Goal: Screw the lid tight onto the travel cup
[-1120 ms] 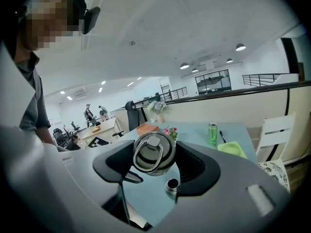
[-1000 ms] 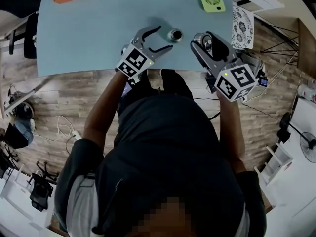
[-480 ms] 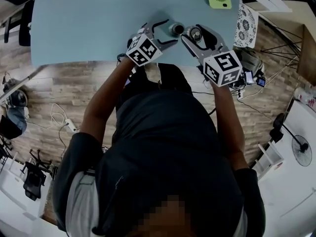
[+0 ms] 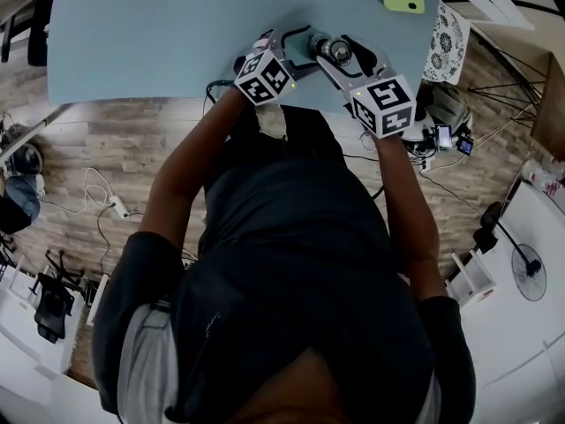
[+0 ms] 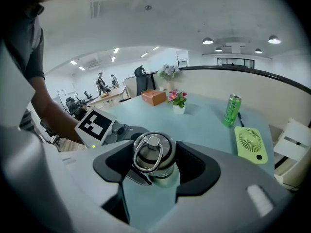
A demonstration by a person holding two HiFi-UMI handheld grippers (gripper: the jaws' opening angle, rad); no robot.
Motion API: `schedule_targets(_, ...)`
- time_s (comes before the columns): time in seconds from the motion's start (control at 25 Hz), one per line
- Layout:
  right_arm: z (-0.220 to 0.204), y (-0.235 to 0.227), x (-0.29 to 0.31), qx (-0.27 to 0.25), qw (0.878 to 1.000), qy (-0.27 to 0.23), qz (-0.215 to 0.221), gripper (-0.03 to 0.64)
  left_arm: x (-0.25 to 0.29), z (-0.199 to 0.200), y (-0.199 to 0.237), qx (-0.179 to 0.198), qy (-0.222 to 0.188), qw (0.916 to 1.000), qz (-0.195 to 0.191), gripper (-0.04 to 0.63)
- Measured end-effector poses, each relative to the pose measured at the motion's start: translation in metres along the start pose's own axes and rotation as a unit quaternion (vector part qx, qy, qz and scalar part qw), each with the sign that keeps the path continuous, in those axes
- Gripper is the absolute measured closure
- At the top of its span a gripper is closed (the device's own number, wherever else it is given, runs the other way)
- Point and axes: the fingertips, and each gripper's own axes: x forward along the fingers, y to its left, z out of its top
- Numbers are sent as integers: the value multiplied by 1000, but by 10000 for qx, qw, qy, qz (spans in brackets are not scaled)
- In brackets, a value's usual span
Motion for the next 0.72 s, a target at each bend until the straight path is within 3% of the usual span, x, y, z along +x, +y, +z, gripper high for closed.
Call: schedule_targets(0.72,-30,-5,36,-403,9986,277,205,351,31,-21,-8,451,156,9986,-237,181)
